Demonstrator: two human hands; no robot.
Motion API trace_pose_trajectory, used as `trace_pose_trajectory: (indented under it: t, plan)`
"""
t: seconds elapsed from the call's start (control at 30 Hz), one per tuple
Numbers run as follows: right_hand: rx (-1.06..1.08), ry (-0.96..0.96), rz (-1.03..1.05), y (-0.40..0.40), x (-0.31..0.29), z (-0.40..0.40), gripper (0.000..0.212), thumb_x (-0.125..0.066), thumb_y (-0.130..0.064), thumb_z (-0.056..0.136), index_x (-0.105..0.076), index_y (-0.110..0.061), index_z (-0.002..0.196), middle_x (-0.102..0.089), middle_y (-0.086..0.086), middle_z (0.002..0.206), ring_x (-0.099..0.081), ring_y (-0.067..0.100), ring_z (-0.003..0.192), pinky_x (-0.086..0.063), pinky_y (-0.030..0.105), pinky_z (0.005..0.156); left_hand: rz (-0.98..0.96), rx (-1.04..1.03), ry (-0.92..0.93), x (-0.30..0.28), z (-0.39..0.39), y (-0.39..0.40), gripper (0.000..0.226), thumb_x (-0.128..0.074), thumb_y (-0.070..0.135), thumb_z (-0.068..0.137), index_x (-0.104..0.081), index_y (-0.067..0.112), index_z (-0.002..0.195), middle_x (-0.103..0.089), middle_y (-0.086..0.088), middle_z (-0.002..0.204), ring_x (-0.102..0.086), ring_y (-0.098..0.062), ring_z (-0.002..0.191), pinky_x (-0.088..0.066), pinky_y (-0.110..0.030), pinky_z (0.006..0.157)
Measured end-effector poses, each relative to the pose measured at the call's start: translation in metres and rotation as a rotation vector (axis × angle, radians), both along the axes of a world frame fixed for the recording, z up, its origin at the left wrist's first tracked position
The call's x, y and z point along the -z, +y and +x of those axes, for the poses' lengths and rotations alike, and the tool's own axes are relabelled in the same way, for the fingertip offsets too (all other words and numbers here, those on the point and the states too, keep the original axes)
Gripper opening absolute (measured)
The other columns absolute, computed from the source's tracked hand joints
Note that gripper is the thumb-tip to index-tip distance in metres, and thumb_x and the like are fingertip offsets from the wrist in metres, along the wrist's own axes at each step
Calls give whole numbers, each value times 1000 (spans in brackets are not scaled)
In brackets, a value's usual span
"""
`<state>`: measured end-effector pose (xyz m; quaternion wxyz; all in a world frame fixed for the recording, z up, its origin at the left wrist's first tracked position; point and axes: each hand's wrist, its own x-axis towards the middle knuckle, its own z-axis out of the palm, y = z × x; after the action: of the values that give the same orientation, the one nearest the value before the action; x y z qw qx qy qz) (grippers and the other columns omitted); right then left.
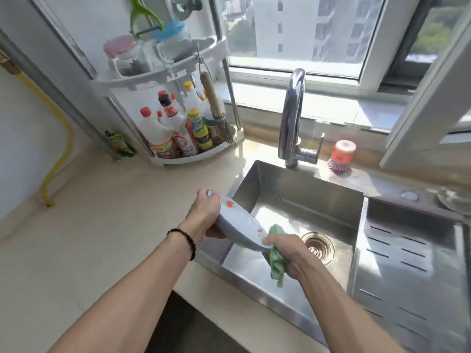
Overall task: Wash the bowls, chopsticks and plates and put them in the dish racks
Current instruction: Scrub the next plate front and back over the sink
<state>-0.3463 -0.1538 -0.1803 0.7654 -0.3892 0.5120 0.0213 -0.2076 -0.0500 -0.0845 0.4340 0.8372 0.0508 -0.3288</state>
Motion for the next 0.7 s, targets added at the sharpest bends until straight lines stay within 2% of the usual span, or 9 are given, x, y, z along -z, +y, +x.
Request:
trace_pose_trajectory:
  t: [0.07, 0.17, 0.33, 0.43, 0.53, 0.6, 0.63, 0.67, 0.7]
  plan:
    - [3, -3, 9, -2, 2, -2, 11, -64, 9, 82, -60, 7, 92, -58, 14, 60, -55, 24, 46, -48, 25, 43, 55, 51, -29, 2, 2, -5, 38, -35, 41, 99, -35, 38, 138, -53, -10, 125, -60, -36, 106, -61, -56, 65]
    - [-20, -6, -9, -7, -1, -5, 9, -63, 8, 84, -57, 5, 90, -53, 13, 61, -52, 23, 44, -41, 21, 38, 118, 133, -88, 10, 8, -9, 53, -34, 50, 83, -36, 44, 136, -54, -8, 130, -59, -36, 111, -58, -58, 83]
    - [-82, 14, -55, -15, -1, -6, 20, -66, 0, 79, -60, 5, 97, -59, 17, 62, -56, 26, 46, -46, 31, 51, 7, 117, -67, -1, -2, -11, 36, -31, 37, 105, -35, 39, 142, -55, -4, 112, -65, -33, 99, -62, -48, 60]
    - [-157, 70, -288, -18, -9, -2, 23, -60, -10, 80, -57, 2, 100, -62, 14, 57, -59, 28, 47, -44, 27, 47, -64, 157, -118, -2, -4, -3, 24, -29, 35, 108, -38, 42, 129, -57, 5, 104, -67, -27, 93, -63, -47, 64]
    - [-88, 77, -606, -19, -22, 5, 35, -56, -16, 88, -40, -8, 119, -62, 6, 80, -62, 29, 73, -49, 35, 65, -123, 156, -123, 2, 0, 8, 25, -30, 36, 109, -41, 43, 130, -61, 4, 110, -69, -23, 90, -62, -42, 59]
    - [-87, -44, -780, -15, -38, 15, 37, -58, -18, 90, -33, -17, 118, -59, 8, 100, -61, 30, 91, -51, 40, 79, -152, 162, -116, 2, 1, 14, 26, -31, 38, 109, -44, 43, 130, -62, 3, 113, -69, -22, 88, -59, -37, 56]
    - [-139, -98, -875, -12, -43, 21, 38, -59, -19, 90, -35, -18, 119, -55, 12, 115, -56, 32, 107, -48, 40, 89, -169, 169, -114, 2, 2, 16, 25, -31, 39, 109, -45, 43, 130, -63, 2, 114, -69, -21, 87, -58, -36, 54]
    - [-231, -128, -941, -8, -46, 28, 40, -59, -22, 91, -39, -18, 125, -46, 16, 134, -43, 35, 128, -40, 41, 104, -188, 177, -109, 3, 2, 19, 26, -32, 39, 109, -47, 44, 129, -64, 1, 114, -69, -21, 87, -57, -34, 53]
    - [-377, -139, -981, -3, -50, 35, 45, -58, -28, 94, -42, -18, 135, -28, 18, 155, -21, 35, 146, -24, 45, 116, -214, 182, -103, 3, 2, 21, 26, -33, 40, 109, -48, 43, 130, -66, 0, 115, -69, -22, 86, -55, -32, 51]
